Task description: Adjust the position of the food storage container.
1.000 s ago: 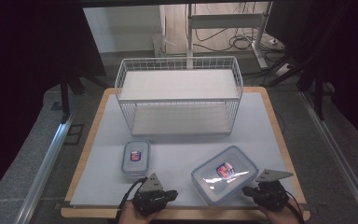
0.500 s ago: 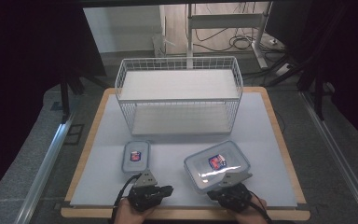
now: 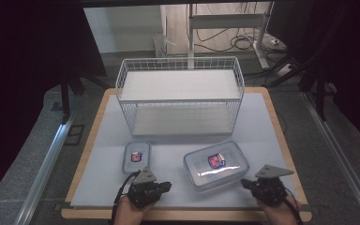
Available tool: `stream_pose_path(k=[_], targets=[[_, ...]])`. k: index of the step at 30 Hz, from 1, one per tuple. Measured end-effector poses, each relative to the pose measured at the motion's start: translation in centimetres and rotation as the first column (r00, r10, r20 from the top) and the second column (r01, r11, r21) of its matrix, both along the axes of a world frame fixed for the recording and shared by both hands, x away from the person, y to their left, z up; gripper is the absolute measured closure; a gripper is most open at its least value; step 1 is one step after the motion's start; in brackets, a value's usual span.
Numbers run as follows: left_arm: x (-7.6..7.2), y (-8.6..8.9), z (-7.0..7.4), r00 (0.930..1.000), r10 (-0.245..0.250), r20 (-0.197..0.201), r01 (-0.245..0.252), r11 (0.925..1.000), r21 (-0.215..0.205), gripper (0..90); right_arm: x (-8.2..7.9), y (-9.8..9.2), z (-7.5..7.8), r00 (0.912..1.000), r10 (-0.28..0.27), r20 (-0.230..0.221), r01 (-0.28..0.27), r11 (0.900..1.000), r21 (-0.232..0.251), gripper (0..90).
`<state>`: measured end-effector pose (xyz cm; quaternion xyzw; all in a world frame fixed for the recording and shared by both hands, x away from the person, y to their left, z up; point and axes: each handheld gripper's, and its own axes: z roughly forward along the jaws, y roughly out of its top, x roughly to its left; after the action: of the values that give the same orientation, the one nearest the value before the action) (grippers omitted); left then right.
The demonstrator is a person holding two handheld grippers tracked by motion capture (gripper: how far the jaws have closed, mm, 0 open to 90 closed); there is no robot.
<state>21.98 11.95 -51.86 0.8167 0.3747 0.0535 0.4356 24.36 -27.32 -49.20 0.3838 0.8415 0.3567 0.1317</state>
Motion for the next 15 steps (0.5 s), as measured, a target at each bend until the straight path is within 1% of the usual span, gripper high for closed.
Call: stream_pose_path(k=[1, 2, 4, 5, 6, 7, 8, 9, 11, 13, 14, 15], targets=[[0.0, 0.0, 0.0, 1.0000, 0.000, 0.000, 0.000, 1.0000, 0.000, 85.6, 0.0, 0.0, 0.0, 1.0000, 0.000, 0.000, 0.000, 1.000, 0.000, 90.0], [0.2, -0.5, -0.1, 1.0000, -0.008, 0.001, 0.008, 1.0000, 0.003, 85.5, 1.1, -1.5, 0.4, 0.9969, -0.066, 0.043, 0.066, 0.998, -0.007, 90.0], [0.5, -1.2, -0.3, 0.9998, -0.019, 0.001, 0.019, 0.9998, 0.010, 85.1, 2.3, -2.2, 0.7, 0.9930, -0.096, 0.068, 0.096, 0.995, 0.001, 89.9], [0.5, -1.2, -0.3, 0.9998, -0.019, 0.001, 0.019, 0.9998, 0.010, 84.9, 2.3, -2.2, 0.7, 0.9930, -0.096, 0.068, 0.096, 0.995, 0.001, 89.9], [0.8, -1.8, -0.5, 0.9997, -0.026, -0.002, 0.026, 0.9995, 0.020, 84.5, 3.6, -2.2, 0.6, 0.9921, -0.101, 0.074, 0.100, 0.995, 0.015, 90.0], [0.8, -1.8, -0.5, 0.9997, -0.026, -0.002, 0.026, 0.9995, 0.020, 84.5, 3.6, -2.2, 0.6, 0.9921, -0.101, 0.074, 0.100, 0.995, 0.015, 90.0], [1.0, -2.1, -0.6, 0.9996, -0.028, -0.004, 0.029, 0.9993, 0.022, 84.5, 4.0, -2.1, 0.5, 0.9918, -0.102, 0.078, 0.102, 0.995, -0.001, 90.0], [1.3, -2.4, -0.8, 0.9996, -0.027, -0.008, 0.027, 0.9994, 0.021, 84.1, 4.5, -2.0, 0.3, 0.9933, -0.092, 0.070, 0.093, 0.996, -0.011, 90.0], [1.7, -2.6, -0.9, 0.9997, -0.022, -0.009, 0.022, 0.9996, 0.016, 83.9, 4.9, -2.2, 0.2, 0.9955, -0.083, 0.047, 0.082, 0.997, 0.014, 90.0], [1.9, -2.7, -0.9, 0.9998, -0.016, -0.009, 0.016, 0.9997, 0.019, 83.8, 5.0, -2.2, 0.2, 0.9962, -0.075, 0.045, 0.074, 0.997, 0.016, 90.0], [2.1, -2.7, -0.9, 0.9999, -0.003, -0.010, 0.003, 0.9998, 0.019, 83.8, 4.9, -1.8, 0.2, 0.9983, -0.053, 0.026, 0.052, 0.998, 0.032, 90.0], [2.2, -2.6, -0.9, 0.9999, 0.003, -0.013, -0.003, 0.9998, 0.020, 83.8, 4.9, -1.7, 0.2, 0.9990, -0.040, 0.019, 0.039, 0.999, 0.035, 90.0]])
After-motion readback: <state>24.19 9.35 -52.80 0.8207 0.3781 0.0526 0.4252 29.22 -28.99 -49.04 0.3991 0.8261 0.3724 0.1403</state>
